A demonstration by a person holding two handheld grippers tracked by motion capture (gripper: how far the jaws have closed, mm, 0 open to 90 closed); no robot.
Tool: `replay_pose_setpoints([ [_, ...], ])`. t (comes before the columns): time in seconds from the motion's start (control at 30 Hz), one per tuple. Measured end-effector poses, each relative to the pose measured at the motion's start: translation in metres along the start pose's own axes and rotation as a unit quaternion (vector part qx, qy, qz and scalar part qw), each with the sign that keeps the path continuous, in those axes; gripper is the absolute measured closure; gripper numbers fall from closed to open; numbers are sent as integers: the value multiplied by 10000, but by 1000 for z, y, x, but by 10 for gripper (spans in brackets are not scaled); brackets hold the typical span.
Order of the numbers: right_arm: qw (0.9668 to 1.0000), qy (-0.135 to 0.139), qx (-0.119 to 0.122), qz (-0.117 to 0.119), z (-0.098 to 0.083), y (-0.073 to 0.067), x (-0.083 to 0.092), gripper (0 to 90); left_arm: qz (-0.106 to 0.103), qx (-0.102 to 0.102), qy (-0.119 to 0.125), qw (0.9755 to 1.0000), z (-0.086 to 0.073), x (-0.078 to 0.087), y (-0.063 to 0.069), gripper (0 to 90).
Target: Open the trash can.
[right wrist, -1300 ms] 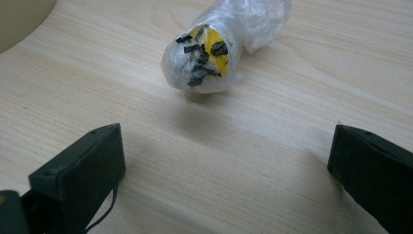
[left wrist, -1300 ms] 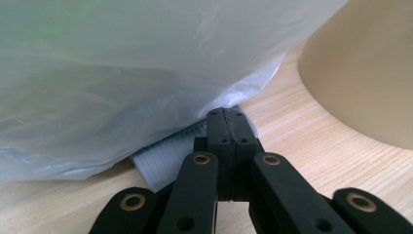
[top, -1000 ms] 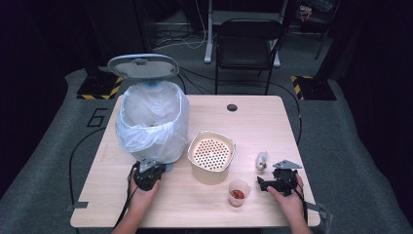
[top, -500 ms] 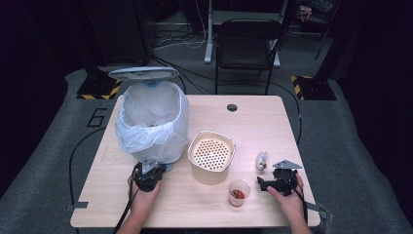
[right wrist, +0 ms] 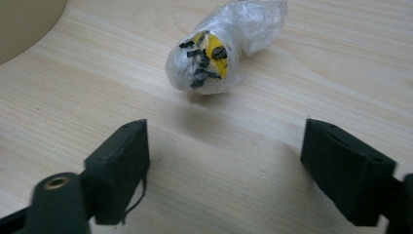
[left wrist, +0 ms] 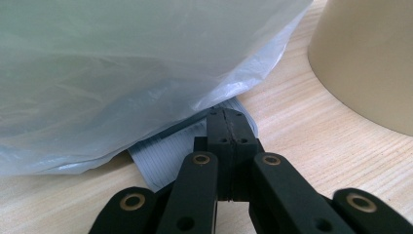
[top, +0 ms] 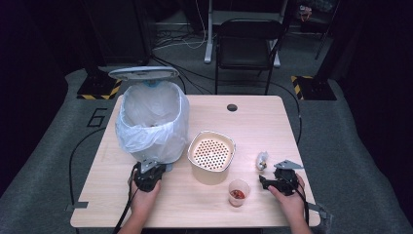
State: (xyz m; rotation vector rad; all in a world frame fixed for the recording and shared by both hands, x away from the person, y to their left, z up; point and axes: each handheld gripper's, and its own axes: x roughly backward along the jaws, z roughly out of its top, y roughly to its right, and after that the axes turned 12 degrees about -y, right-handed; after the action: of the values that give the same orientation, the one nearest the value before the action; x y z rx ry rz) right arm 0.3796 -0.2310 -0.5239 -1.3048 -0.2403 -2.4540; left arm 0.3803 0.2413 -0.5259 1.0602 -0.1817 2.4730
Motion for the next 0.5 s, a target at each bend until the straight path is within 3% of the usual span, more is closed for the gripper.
replay_pose_setpoints([
  [0.17, 9999, -94, -49, 128, 1, 1, 5, 344, -102, 124, 91, 9998, 0, -1, -1, 900],
  [0.27, 9998, -135, -75, 123, 3, -1, 8, 364, -25, 59, 54, 10000, 0, -1, 0, 900],
  [0.33, 9998, -82, -121, 146, 5, -1, 12, 370, 144, -59, 54, 9999, 0, -1, 3, 900],
  [0.5, 9998, -15, -143, 144, 12, -3, 22, 370, 80, -44, 1, 10000, 0, 0, 2, 900],
])
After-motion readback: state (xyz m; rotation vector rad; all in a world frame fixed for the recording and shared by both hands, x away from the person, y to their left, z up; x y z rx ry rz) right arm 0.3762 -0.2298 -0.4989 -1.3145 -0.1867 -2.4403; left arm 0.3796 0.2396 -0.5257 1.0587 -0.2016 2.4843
